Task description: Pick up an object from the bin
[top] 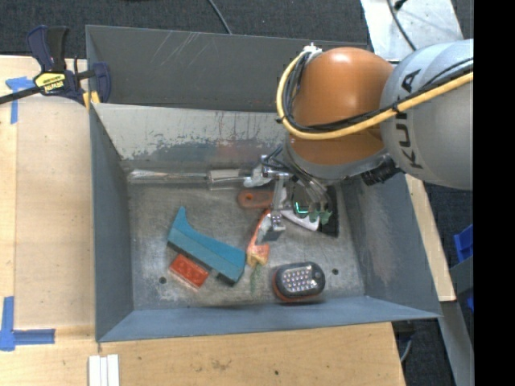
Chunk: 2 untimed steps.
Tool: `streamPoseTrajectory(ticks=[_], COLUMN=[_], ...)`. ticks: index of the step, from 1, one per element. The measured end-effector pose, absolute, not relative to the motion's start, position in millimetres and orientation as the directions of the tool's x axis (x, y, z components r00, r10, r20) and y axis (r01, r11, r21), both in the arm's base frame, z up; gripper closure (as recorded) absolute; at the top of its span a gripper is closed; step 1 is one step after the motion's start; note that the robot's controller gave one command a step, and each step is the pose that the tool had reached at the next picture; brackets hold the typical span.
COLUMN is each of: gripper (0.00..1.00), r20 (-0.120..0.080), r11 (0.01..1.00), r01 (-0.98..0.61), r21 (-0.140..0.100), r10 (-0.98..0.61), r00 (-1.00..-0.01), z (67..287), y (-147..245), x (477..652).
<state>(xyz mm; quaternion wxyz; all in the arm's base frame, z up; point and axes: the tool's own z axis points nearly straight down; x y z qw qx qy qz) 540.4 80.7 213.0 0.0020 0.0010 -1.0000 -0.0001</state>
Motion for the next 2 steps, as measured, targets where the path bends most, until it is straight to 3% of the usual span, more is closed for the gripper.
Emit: streamPoseTrajectory(ticks=[1,2], gripper=[0.00,0.00], r20=[-0.003,-0.007], r11=[1.000,0.996], r01=[0.000,0.084], r21=[0.001,0.002], r10=[0.000,0.084], r00=[-1.000,-0.996], z=[217,160], y=[80,104], x=[542.1,535.4])
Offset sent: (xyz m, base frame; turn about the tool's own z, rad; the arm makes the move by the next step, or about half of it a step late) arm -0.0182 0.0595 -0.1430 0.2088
